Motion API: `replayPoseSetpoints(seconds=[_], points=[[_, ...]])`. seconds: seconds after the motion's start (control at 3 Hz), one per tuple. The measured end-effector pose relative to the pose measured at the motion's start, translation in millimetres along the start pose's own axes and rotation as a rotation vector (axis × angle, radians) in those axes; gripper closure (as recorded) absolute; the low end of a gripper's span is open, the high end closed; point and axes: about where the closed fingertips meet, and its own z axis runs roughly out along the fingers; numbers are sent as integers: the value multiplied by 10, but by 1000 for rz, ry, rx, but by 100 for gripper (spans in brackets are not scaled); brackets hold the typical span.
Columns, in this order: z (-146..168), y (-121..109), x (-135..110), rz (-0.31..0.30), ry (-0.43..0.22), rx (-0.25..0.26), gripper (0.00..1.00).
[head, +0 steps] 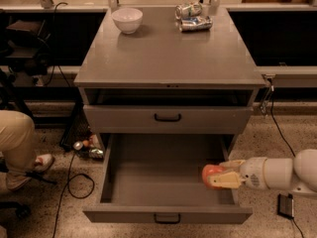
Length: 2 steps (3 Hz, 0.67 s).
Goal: Pick apple from middle drawer and place on counter
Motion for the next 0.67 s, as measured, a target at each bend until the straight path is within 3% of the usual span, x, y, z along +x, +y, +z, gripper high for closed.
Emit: replayPoseSetpoints(seconds=[0.33,0.67], points=[[-618,151,-493,-132,-200,10,100],[-1263,421,-869,-329,-351,70,100]])
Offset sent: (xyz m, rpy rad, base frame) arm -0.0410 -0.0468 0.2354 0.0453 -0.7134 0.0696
